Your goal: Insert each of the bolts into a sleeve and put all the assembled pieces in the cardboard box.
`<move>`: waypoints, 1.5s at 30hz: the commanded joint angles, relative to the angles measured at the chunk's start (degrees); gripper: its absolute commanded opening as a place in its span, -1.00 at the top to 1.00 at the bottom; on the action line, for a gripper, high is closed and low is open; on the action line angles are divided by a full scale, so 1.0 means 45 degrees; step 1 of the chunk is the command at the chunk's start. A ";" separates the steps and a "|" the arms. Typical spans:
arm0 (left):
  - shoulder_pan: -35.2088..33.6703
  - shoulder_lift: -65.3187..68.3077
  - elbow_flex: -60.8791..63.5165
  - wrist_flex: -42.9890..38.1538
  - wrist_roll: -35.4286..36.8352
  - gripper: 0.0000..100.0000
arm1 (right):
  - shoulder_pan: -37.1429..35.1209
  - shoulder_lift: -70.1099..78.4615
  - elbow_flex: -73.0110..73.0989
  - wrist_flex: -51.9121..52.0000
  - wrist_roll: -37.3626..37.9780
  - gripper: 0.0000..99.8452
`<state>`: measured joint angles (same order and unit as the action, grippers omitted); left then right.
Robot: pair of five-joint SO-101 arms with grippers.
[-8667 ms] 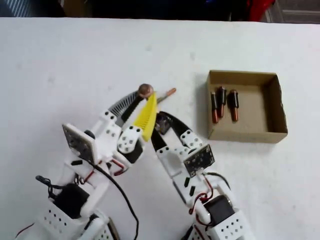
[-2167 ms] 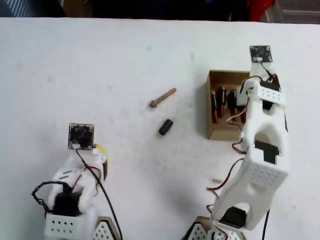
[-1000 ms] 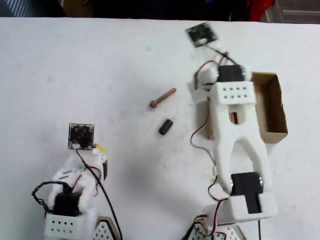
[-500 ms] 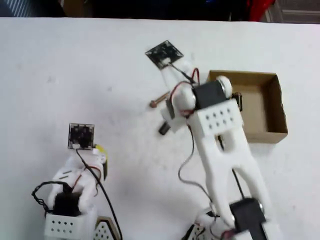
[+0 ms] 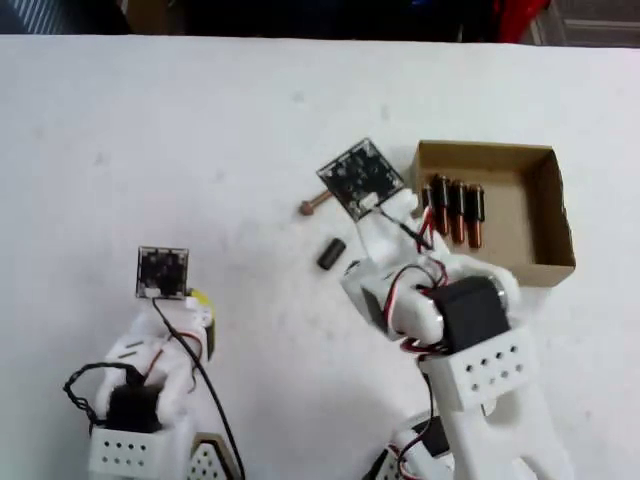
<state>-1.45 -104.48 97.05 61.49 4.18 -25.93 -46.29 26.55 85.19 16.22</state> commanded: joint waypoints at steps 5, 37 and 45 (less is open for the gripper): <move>-0.0088 -0.0049 -0.0020 0.0567 -0.0156 0.95 | -0.0107 -0.0049 0.2520 -0.3429 -0.3184 0.70; -0.0088 -0.0049 -0.0020 0.0488 -0.0078 0.95 | -0.1201 0.7277 0.2930 -1.0676 -1.4808 0.70; -0.0088 -0.0049 -0.0020 0.0332 -0.0078 0.95 | 0.0107 0.8742 0.2891 -1.1790 -1.5824 0.70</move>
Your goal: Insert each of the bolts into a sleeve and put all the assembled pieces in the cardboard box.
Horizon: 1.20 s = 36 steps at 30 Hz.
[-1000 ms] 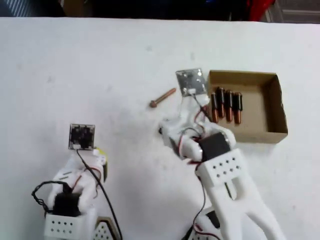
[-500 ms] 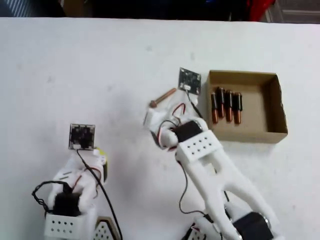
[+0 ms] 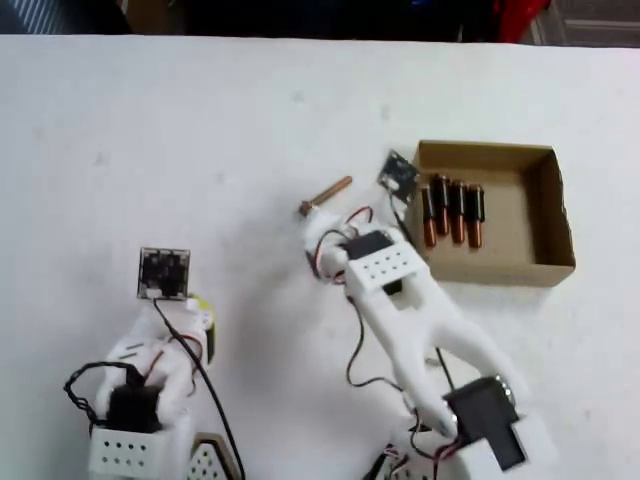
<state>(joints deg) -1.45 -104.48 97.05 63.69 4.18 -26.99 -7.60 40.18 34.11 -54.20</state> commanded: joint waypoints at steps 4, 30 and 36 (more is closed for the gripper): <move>-0.0088 -0.0049 -0.0020 -0.0117 -0.0078 0.95 | 0.0283 0.1084 -0.0176 -0.0811 -0.0840 0.70; -0.0088 -0.0049 -0.0020 -0.0078 -0.0117 0.95 | -0.0244 0.1612 -0.0137 -0.0811 0.3458 0.96; -0.0088 -0.0049 -0.0020 -0.0078 -0.0117 0.95 | -0.0791 0.1631 -0.0156 -0.0889 0.3438 0.76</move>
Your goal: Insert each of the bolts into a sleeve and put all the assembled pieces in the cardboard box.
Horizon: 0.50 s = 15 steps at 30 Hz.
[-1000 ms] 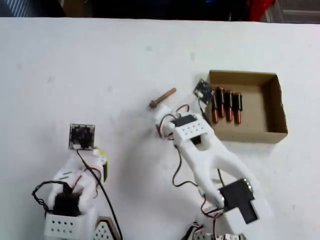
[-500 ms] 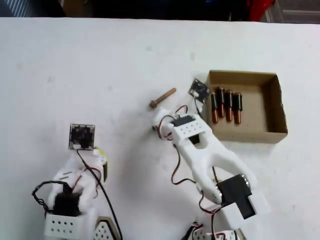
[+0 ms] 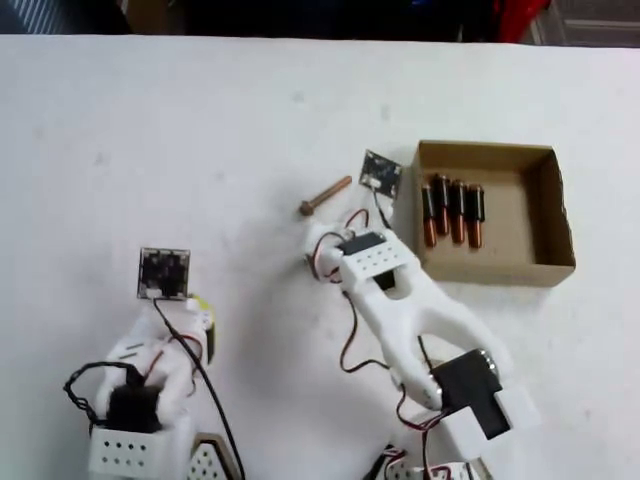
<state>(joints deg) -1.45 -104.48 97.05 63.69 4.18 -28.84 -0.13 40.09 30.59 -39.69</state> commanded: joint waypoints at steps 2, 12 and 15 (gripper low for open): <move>-0.0088 -0.0049 -0.0020 -0.0078 -0.0117 0.95 | -0.0420 -0.0029 -0.0137 -0.0107 0.0215 0.71; -0.0088 -0.0049 -0.0020 -0.0078 -0.0117 0.95 | -0.0303 -0.0029 -0.0117 -0.0479 0.0215 0.70; -0.0088 -0.0049 -0.0020 -0.0078 -0.0117 0.95 | -0.0303 0.0283 -0.0176 -0.0479 0.0215 0.71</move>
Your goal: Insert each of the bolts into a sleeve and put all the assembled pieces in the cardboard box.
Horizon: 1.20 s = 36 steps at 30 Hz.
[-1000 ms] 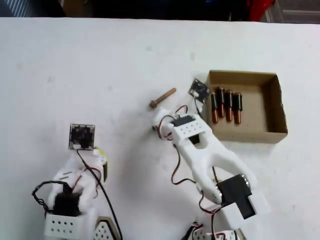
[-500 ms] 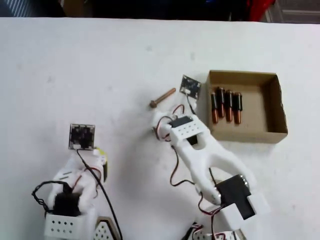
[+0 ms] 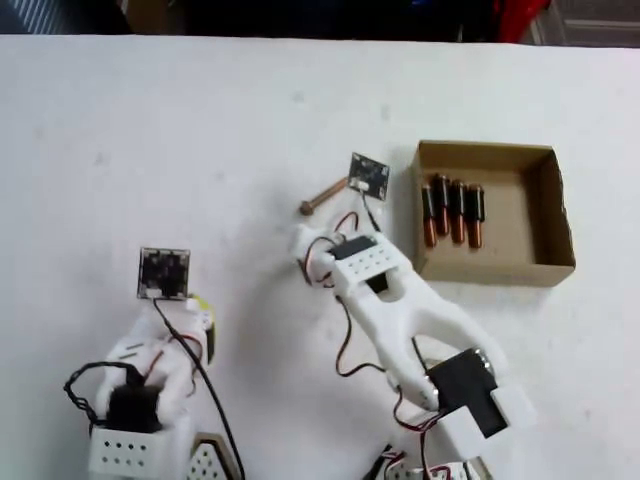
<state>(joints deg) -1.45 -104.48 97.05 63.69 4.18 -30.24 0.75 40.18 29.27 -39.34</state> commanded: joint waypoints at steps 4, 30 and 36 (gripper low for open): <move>-0.0088 -0.0049 -0.0020 -0.0078 -0.0117 0.95 | 0.0049 0.1045 -0.0742 -0.0166 0.0137 0.71; -0.0088 -0.0049 -0.0020 0.0176 -0.0137 0.95 | 0.0811 -0.0811 -0.0508 0.3897 1.1175 0.96; -0.0088 -0.0049 -0.0020 0.0176 -0.0137 0.95 | 0.0811 -0.0811 -0.0508 0.4347 1.2855 0.96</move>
<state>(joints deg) -1.45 -104.48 97.05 64.13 4.18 -27.08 -0.48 38.07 47.82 15.60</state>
